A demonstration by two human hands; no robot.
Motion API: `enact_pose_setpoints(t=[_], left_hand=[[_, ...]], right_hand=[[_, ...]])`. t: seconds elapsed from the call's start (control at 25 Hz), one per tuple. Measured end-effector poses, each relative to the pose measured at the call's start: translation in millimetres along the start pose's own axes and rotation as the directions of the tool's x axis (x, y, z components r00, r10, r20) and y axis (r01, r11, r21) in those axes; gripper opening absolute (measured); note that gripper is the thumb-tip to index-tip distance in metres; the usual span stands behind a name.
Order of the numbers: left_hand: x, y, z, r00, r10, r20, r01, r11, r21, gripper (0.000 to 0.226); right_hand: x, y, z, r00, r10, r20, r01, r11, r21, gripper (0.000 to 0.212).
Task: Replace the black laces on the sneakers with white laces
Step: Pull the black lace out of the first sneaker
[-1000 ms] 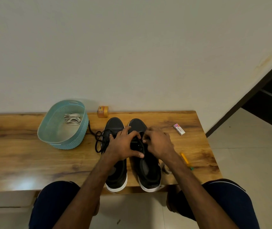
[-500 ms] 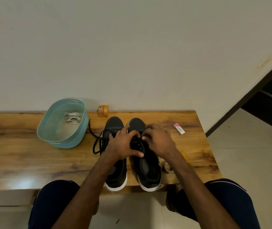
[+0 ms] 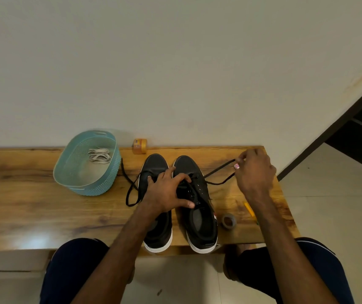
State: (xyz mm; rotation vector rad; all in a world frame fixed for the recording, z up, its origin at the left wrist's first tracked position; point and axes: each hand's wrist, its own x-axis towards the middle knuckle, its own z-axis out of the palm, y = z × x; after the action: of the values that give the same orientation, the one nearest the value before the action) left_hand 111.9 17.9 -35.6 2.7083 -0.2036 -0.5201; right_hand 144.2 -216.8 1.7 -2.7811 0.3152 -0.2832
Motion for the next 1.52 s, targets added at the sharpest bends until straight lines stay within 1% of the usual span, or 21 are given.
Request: enact_pose_setpoints(t=[0.08,0.12,0.16,0.24,0.32,0.36,0.48,0.56,0.6,0.68,0.8,0.88,0.92,1.04,1.12,1.2,1.28,1.32,1.4,1.44,1.52], left_hand=[[0.5,0.0,-0.5,1.000,0.003,0.007,-0.003,1.000,0.005,0.080],[0.7,0.5,-0.6,1.000,0.002,0.010,-0.002,1.000,0.004,0.080],[0.8,0.9,-0.5,1.000,0.001,0.011,-0.001,1.000,0.003,0.081],[0.9,2.2,0.2,1.000,0.002,0.005,-0.002,1.000,0.010,0.081],[0.5,1.2,0.2,1.000,0.004,0.004,-0.004,1.000,0.015,0.082],[0.4,0.4,0.2,1.000,0.005,0.003,-0.005,1.000,0.010,0.082],[-0.1,-0.6,-0.4,1.000,0.005,0.001,-0.005,1.000,-0.007,0.080],[-0.2,-0.2,-1.0,1.000,0.005,0.005,-0.005,1.000,-0.015,0.079],[-0.3,-0.1,-1.1,1.000,0.005,0.006,-0.005,1.000,-0.017,0.079],[-0.7,0.1,-1.9,1.000,0.005,0.008,-0.005,1.000,-0.018,0.079],[-1.6,-1.0,-3.3,1.000,0.008,0.010,-0.008,1.000,-0.025,0.078],[-3.3,-1.3,-4.2,1.000,0.015,0.011,-0.015,0.999,-0.037,0.078],[-3.6,-1.4,-4.8,1.000,0.021,0.000,-0.021,0.998,-0.063,0.079],[-0.4,2.5,-5.5,0.991,0.010,-0.131,-0.029,0.989,-0.143,0.068],[3.1,6.5,-4.8,0.976,0.013,-0.219,-0.030,0.996,-0.078,0.049],[6.0,9.7,-3.5,0.976,0.032,-0.215,-0.034,0.999,-0.005,0.039],[8.0,12.5,-1.5,0.985,0.052,-0.167,-0.040,0.996,0.077,0.037],[9.4,14.3,0.2,0.986,0.061,-0.153,-0.043,0.992,0.120,0.037],[11.1,17.5,2.9,0.985,0.073,-0.155,-0.046,0.984,0.172,0.035],[11.6,18.8,3.7,0.983,0.077,-0.166,-0.047,0.983,0.179,0.034],[13.0,20.4,4.9,0.977,0.072,-0.199,-0.036,0.983,0.178,0.029]], right_hand=[[1.7,1.1,-2.2,0.998,-0.054,-0.039,0.054,0.999,-0.001,0.020],[-2.9,-5.8,1.2,0.989,-0.148,0.015,0.148,0.989,0.026,0.024],[-10.4,-14.7,7.4,0.960,-0.261,0.106,0.255,0.965,0.063,0.028],[-25.9,-31.9,22.7,0.845,-0.405,0.349,0.398,0.912,0.095,0.029],[-35.6,-42.1,35.9,0.765,-0.397,0.508,0.415,0.906,0.083,0.028],[-36.9,-43.4,39.0,0.763,-0.385,0.519,0.406,0.911,0.079,0.026],[-27.8,-34.0,33.2,0.852,-0.324,0.410,0.366,0.930,-0.027,0.023],[-13.9,-18.1,21.6,0.953,-0.181,0.243,0.207,0.974,-0.088,0.025],[-7.5,-10.5,15.3,0.983,-0.097,0.158,0.112,0.990,-0.087,0.023],[-0.1,-1.4,6.8,0.999,0.011,0.032,-0.009,0.998,-0.062,0.023],[3.8,4.7,3.3,0.986,0.103,-0.128,-0.097,0.994,0.055,0.021],[8.7,6.1,0.1,0.971,0.133,-0.201,-0.100,0.981,0.165,0.020],[9.5,5.1,1.2,0.976,0.101,-0.192,-0.063,0.979,0.192,0.020],[-0.5,-6.4,13.6,0.999,-0.048,0.009,0.046,0.993,0.108,0.021],[-13.3,-15.7,23.2,0.987,-0.057,0.153,0.048,0.997,0.061,0.027],[-23.4,-23.8,30.0,0.959,-0.111,0.260,0.082,0.990,0.119,0.036],[-31.0,-31.4,35.1,0.891,-0.223,0.395,0.114,0.953,0.280,0.039],[-34.7,-34.2,36.1,0.830,-0.268,0.488,0.114,0.940,0.322,0.041],[-39.2,-36.0,36.3,0.708,-0.324,0.628,0.164,0.940,0.299,0.049],[-40.3,-35.2,35.8,0.684,-0.331,0.650,0.194,0.941,0.276,0.052],[-40.4,-33.6,33.9,0.697,-0.329,0.637,0.219,0.944,0.248,0.052]])
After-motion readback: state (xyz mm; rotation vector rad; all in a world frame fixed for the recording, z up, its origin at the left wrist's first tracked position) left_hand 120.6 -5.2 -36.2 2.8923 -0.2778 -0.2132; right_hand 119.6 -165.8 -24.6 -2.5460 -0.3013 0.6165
